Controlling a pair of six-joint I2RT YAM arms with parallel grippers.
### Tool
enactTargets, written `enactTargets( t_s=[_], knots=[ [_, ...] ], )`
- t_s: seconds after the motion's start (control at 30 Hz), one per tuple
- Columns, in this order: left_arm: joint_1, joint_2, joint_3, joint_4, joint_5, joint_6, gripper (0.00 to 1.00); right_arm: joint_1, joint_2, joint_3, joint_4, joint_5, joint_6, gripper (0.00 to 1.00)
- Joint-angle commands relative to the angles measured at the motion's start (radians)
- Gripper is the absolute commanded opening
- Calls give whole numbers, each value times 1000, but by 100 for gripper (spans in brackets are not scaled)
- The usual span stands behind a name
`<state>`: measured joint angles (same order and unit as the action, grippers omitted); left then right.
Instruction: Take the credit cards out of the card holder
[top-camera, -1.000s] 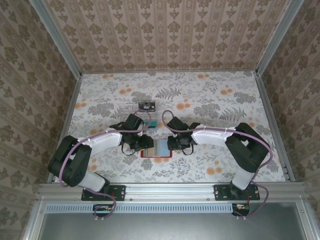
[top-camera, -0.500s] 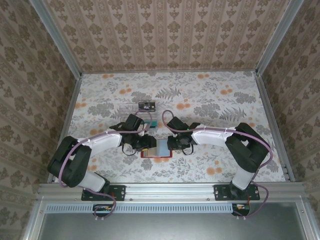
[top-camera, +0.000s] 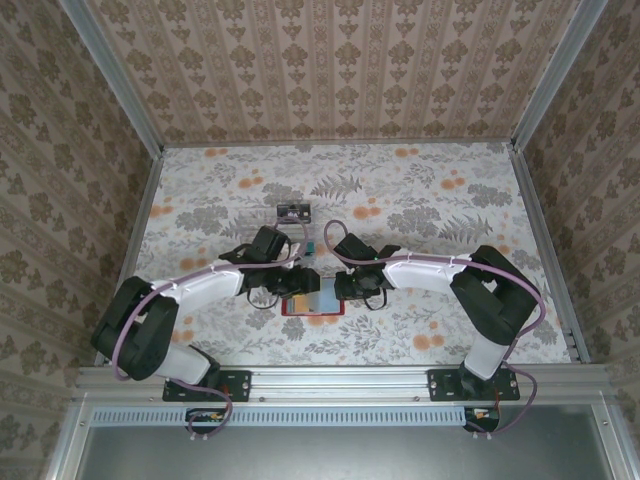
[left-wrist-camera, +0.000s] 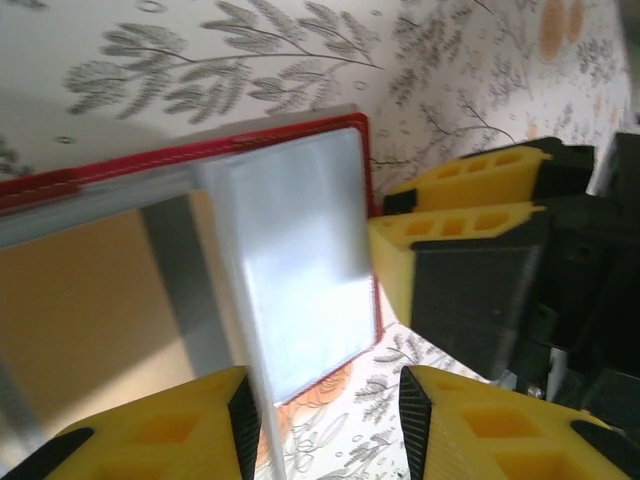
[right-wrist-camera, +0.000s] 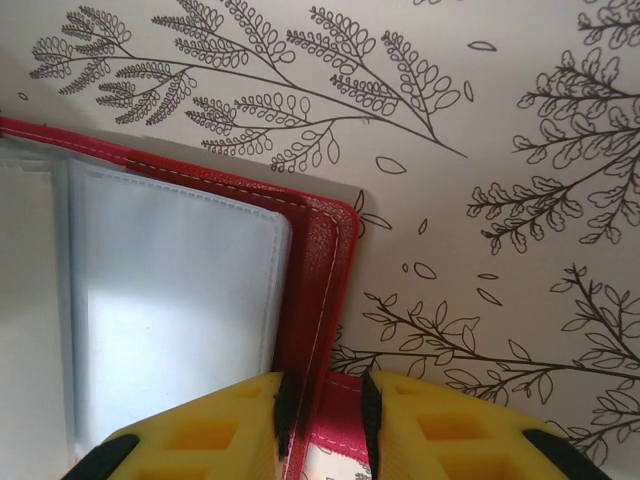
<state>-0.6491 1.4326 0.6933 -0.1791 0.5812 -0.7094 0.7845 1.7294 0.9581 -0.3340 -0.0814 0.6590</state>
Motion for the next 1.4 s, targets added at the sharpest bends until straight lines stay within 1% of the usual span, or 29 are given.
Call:
enactTargets(
  t_s=[0.0,0.13,0.5,0.83,0.9,1.0,1.1,1.2,1.27,1.37],
  knots=[
    [-24,34,36,37,38,-17,42,8,-4,-16,13,26,8,29],
    [-35,54,41,40,39,-19,41,2,-29,-16,12,38,7,29],
    [-35,52,47,17,28,-3,42,-19,-76,4,12,67,9,30],
    [-74,126,101,12,26,3,40,-28,-132,-3,18,79,16,31],
    [-76,123,103,-4,8,4,39,-27,-139,-7,19,74,17,31],
    [-58,70,83,-33,-36,4,37,-27,-141,-14,31,48,20,31],
    [-18,-11,49,-65,-69,6,32,-24,-140,-14,47,18,30,31],
    [34,-79,8,-119,-103,15,22,-16,-131,-14,73,-10,41,31],
    [68,-110,-26,-139,-111,18,17,-10,-120,-9,92,-35,53,31],
    [107,-125,-65,-165,-131,15,0,1,-89,5,118,-85,73,30]
  ],
)
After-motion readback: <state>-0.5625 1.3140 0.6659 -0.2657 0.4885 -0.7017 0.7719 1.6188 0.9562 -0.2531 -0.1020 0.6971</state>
